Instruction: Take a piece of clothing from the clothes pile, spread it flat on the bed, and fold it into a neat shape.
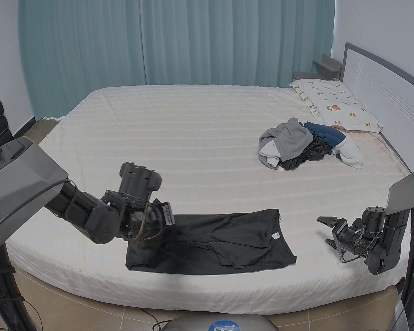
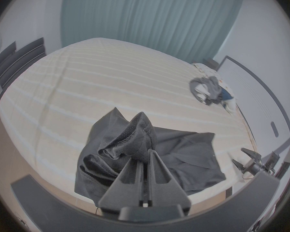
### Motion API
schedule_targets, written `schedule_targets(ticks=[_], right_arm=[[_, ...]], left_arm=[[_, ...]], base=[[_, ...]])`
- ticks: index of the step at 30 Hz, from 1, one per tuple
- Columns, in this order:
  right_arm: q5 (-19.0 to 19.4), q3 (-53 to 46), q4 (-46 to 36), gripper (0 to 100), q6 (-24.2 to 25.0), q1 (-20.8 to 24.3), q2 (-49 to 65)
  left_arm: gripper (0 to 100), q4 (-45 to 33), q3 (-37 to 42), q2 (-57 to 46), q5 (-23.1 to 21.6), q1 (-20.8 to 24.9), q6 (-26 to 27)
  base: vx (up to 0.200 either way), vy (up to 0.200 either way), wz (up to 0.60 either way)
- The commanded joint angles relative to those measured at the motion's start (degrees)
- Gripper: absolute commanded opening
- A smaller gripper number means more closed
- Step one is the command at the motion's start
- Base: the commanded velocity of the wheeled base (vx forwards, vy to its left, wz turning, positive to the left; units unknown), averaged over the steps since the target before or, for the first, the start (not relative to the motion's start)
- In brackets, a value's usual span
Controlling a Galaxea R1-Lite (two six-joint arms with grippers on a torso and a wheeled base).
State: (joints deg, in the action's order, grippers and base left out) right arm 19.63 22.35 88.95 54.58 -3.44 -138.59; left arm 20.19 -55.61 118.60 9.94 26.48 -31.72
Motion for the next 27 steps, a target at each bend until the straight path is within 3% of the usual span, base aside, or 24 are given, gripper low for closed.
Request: schedule_targets(ticks=[1,11,27], right_arm=[[-0.03,-0.02,0.78,100,0.00,0.01,-0.10],[-0.03,-0.02,0.78,100,-0.09,0.01,-0.10],[-0.03,-0.02,0.78,100,-0.17,0.10,-0.18]], left_arm=[[0,-5.42,-7.67,0.14,0.79,6.39,-1.06],[0,-14.04,-19.18,5.59,1.23,11.84,-5.99],[0,-13.77,-22.26,10.16,0.08,11.84,-10.73]], base=[[0.000,-0.200,0.00],[0.000,-0.200,0.00],[0.000,0.000,0.00]])
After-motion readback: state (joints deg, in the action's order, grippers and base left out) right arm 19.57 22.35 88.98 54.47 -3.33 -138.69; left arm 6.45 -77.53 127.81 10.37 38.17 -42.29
